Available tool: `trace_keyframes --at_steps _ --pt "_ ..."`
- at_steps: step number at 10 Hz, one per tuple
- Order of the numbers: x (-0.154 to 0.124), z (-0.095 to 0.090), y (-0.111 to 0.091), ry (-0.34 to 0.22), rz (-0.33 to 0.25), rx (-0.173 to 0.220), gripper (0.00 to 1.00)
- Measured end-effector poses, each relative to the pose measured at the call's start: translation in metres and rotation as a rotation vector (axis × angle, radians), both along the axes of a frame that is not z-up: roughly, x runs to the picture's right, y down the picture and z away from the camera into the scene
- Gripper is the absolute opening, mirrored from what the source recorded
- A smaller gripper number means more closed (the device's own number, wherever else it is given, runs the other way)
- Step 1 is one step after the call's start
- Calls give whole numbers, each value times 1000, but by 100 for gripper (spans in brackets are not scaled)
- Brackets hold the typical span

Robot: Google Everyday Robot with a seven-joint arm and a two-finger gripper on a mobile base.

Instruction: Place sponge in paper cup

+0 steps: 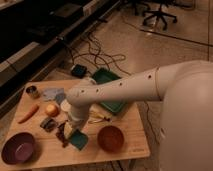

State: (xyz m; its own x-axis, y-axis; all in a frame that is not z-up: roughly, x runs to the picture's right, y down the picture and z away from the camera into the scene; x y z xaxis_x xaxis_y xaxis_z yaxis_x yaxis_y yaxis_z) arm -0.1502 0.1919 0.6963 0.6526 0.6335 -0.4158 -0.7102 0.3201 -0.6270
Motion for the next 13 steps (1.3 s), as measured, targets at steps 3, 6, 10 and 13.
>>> trace_keyframes --at_steps 3,6,10,13 --pt "0 0 0 -1 1 0 0" --pt "1 4 -4 5 3 4 0" --pt "15 40 -54 -5 2 10 0" --pt "25 54 -87 -39 35 2 0"
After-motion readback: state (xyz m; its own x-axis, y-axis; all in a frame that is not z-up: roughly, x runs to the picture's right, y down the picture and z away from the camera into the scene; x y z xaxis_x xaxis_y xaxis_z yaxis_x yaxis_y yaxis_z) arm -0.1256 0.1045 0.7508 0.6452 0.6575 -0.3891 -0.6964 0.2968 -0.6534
